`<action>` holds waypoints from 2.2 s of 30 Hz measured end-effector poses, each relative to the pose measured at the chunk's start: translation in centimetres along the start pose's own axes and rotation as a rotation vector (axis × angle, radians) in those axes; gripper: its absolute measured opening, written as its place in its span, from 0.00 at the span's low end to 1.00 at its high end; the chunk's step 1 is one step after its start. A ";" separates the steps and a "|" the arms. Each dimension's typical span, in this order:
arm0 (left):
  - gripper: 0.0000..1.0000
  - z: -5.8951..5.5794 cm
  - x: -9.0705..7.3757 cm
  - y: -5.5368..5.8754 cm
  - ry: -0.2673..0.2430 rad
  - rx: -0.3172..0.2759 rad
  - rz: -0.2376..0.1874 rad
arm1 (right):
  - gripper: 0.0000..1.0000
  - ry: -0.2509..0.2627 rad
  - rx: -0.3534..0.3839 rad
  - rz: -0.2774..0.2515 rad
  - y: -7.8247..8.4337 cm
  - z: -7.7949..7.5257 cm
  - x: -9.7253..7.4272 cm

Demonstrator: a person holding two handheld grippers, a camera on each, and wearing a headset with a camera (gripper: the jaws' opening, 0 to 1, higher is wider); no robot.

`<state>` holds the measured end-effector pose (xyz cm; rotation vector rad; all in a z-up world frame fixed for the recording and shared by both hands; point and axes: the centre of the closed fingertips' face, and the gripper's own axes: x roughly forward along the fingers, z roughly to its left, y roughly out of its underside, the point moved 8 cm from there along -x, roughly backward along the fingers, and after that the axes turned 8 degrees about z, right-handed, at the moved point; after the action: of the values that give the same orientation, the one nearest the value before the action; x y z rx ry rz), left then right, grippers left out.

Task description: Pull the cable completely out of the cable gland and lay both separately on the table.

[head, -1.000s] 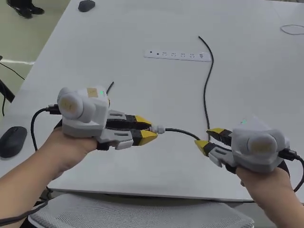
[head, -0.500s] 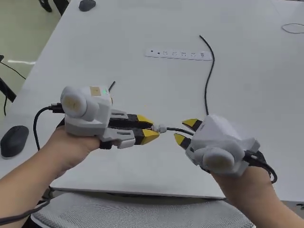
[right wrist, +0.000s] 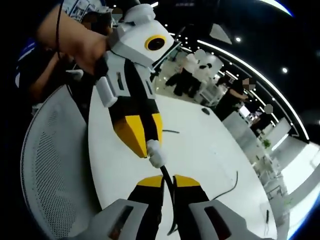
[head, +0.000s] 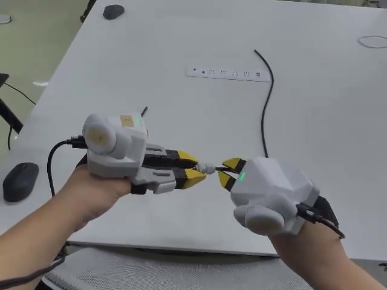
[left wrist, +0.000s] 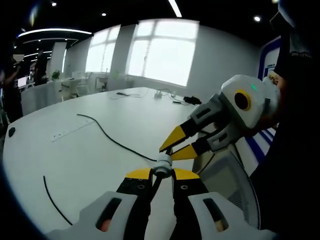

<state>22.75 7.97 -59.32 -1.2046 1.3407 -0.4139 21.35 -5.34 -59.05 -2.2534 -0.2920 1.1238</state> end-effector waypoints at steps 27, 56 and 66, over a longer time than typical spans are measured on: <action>0.15 0.0 -0.3 -0.3 -0.018 0.017 -0.033 | 0.00 -0.052 0.367 0.007 4.6 -1.6 0.4; 0.15 -0.3 -0.3 0.3 -0.001 -0.009 -0.024 | 0.00 -0.112 0.671 0.071 8.8 -1.2 1.3; 0.15 -0.2 -0.1 0.2 -0.011 -0.028 -0.014 | 0.01 -0.110 0.598 0.045 8.8 -1.2 0.6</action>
<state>22.51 8.07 -59.36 -1.2385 1.3331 -0.3996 22.12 -12.61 -64.20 -1.6810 0.0529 1.1716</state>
